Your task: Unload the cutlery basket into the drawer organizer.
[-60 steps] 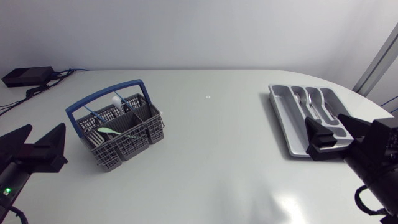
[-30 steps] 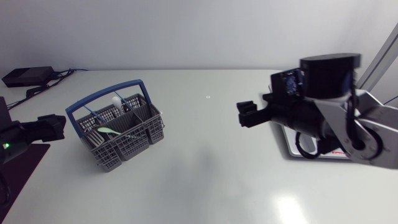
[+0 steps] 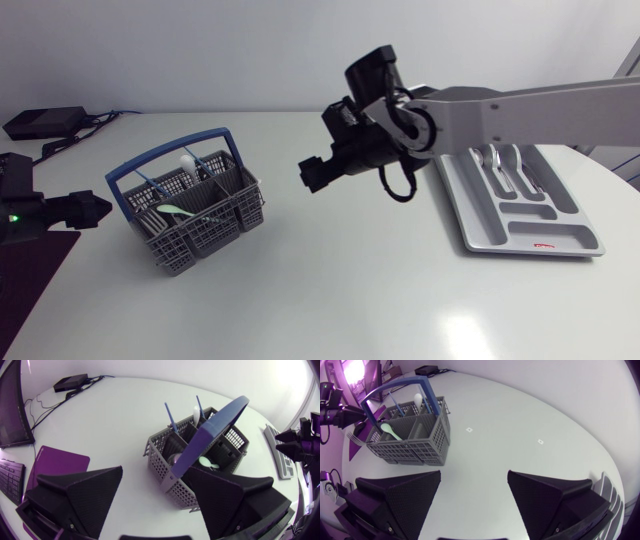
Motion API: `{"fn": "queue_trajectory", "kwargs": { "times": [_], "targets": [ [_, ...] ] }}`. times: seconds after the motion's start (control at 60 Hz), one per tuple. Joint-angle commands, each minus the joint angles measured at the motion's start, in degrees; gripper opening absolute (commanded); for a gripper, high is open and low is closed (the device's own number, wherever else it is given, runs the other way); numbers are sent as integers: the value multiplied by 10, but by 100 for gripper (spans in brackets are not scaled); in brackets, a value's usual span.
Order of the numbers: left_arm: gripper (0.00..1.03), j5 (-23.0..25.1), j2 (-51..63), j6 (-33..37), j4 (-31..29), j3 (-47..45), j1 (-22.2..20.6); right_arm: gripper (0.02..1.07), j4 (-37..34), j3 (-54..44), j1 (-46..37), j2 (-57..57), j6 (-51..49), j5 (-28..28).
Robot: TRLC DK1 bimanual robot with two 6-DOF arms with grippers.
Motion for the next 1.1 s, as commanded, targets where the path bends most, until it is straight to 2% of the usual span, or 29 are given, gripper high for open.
{"fn": "queue_trajectory", "kwargs": {
  "times": [0.0, 0.167, 0.283, 0.483, 0.567, 0.667, 0.833, 1.083],
  "targets": [
    [91, 17, 25, 23, -6, 21, 19, 96, -31, 61, 23, 52, -1, -2],
    [91, 19, 23, 38, -6, 14, 24, 91, -71, 160, 54, 130, 10, -1],
    [91, 20, 10, 45, -7, 6, 23, 77, -97, 250, 68, 195, 25, 1],
    [91, 20, -18, 64, -11, -5, 22, 74, -160, 383, 82, 290, 31, 18],
    [91, 19, -28, 72, -14, -14, 21, 49, -180, 425, 86, 319, 33, 18],
    [91, 19, -34, 75, -17, -19, 18, 31, -202, 449, 85, 339, 37, 21],
    [91, 19, -50, 79, -28, -22, 14, 23, -235, 445, 76, 345, 35, 21],
    [91, 19, -65, 81, -43, -27, 0, 23, -220, 300, 63, 252, 38, 51]
  ]
}}
